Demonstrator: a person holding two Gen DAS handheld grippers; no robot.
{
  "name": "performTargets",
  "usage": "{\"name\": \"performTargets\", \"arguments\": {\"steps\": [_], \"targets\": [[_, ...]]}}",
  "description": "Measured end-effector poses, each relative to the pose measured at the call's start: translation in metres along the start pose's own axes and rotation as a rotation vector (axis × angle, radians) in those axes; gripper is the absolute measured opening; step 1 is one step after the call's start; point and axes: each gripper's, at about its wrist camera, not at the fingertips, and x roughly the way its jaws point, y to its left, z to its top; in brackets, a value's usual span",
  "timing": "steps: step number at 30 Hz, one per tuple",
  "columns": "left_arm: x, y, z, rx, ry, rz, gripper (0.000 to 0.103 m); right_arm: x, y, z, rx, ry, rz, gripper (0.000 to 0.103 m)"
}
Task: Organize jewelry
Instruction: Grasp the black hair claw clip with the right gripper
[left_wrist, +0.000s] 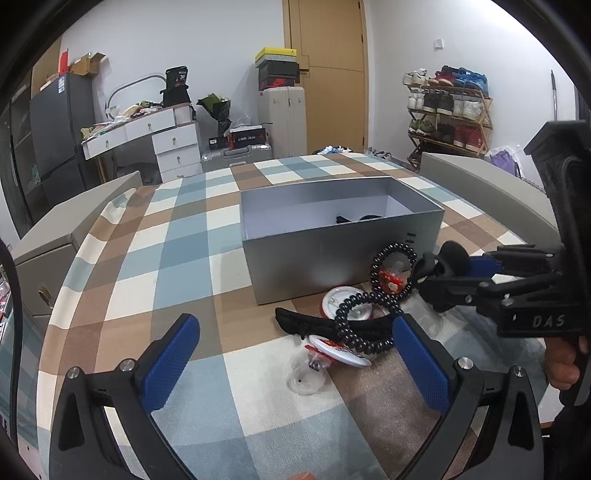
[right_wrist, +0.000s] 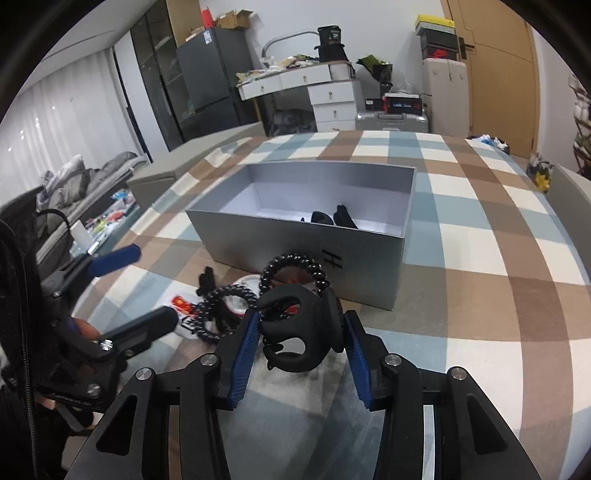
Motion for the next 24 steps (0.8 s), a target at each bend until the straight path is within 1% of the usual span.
{"name": "performTargets", "arguments": {"steps": [5,8,12,14,16,19,22,24], "targets": [[-0.005,-0.007,-0.003,0.023,0.029,-0.018,0.102,-0.013,-0.001,0.0,0.024,-0.037,0.03,0.045],[-0.006,-0.007,-0.004,0.025,0.05,-0.016,0.102,-0.013,-0.001,0.0,0.032,-0.039,0.037,0.045],[-0.002,-0.006,-0.004,0.006,0.088,-0.045,0.101,-0.01,0.002,0.0,0.023,-0.028,0.047,0.045],[0.003,-0.005,-0.005,0.0,0.12,-0.061,0.097,-0.01,0.002,-0.001,0.022,-0.029,0.049,0.045],[0.005,-0.008,-0.006,0.009,0.136,-0.073,0.084,-0.01,0.003,-0.001,0.02,-0.029,0.053,0.045],[0.008,-0.009,-0.008,0.014,0.151,-0.071,0.074,-0.01,0.003,-0.001,0.018,-0.028,0.054,0.045],[0.006,-0.009,-0.008,0.018,0.146,-0.079,0.068,-0.009,0.003,0.0,0.019,-0.029,0.055,0.045],[0.004,-0.009,-0.008,0.022,0.136,-0.08,0.068,-0.009,0.004,0.0,0.018,-0.029,0.055,0.045]]}}
